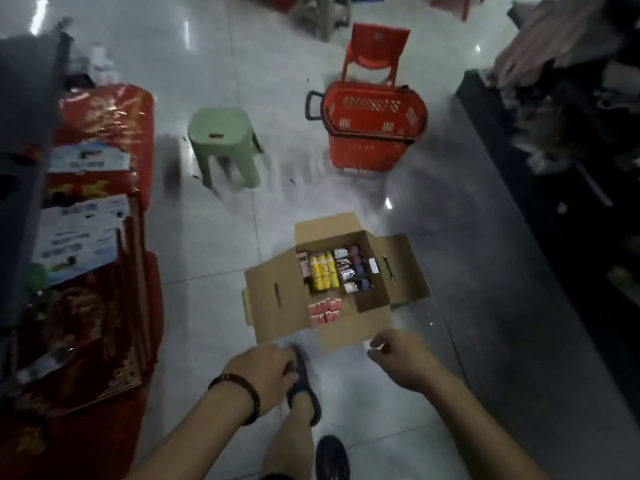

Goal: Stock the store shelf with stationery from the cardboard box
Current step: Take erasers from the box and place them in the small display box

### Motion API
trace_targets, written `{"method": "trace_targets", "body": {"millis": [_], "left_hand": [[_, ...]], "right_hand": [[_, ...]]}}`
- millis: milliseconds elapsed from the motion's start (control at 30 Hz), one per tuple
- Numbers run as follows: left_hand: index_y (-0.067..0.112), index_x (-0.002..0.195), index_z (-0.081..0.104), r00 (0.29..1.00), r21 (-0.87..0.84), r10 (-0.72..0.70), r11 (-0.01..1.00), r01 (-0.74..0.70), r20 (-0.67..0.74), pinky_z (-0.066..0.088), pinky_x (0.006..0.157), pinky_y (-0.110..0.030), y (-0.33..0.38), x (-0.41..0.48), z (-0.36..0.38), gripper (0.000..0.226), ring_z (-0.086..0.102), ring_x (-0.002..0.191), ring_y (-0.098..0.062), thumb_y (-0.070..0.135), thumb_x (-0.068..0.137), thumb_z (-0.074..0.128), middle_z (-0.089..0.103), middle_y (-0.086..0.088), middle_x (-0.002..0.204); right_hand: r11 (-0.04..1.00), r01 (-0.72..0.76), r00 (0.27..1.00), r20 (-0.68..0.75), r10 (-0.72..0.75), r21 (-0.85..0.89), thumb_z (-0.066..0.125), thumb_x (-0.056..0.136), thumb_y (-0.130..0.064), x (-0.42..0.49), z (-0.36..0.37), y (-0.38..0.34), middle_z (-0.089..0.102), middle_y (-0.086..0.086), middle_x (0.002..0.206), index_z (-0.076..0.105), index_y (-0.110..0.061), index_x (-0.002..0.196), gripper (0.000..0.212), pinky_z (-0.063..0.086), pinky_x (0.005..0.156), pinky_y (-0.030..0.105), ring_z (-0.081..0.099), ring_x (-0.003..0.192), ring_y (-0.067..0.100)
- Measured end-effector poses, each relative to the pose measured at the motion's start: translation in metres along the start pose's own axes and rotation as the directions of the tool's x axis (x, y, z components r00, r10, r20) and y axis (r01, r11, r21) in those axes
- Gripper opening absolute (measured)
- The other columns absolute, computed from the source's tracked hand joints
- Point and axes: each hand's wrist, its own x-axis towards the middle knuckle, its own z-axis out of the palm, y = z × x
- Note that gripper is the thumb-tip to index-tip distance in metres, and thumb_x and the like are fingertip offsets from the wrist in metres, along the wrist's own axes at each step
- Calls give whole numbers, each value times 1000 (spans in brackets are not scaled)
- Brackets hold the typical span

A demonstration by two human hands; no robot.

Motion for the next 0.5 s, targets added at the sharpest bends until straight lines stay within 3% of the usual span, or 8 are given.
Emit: {"method": "trace_targets", "body": {"millis": [133,300,500], "left_hand": [[33,114,63,1000,-112,-17,994,19,15,56,90,-33,-10,121,5,15,63,101,-15,40,104,54,65,8,116],[35,126,63,992,-176,-128,976,128,10,56,97,-35,-44,262,54,24,61,111,-18,33,103,58,60,4,128],[43,131,55,975,-208,-211,953,220,65,53,101,-35,-76,388,157,37,50,118,-18,28,97,64,43,8,130]], "right_hand": [[998,-56,998,39,55,29,67,99,-46,106,12,18,72,-5,112,71,-25,122,32,50,74,22,65,94,8],[997,-66,984,161,71,-35,70,97,-41,262,50,51,72,1,117,70,-21,129,39,56,96,36,67,106,18],[984,-15,956,285,67,-179,73,97,-24,449,132,115,63,4,129,63,-21,135,39,54,97,35,62,118,24]]}}
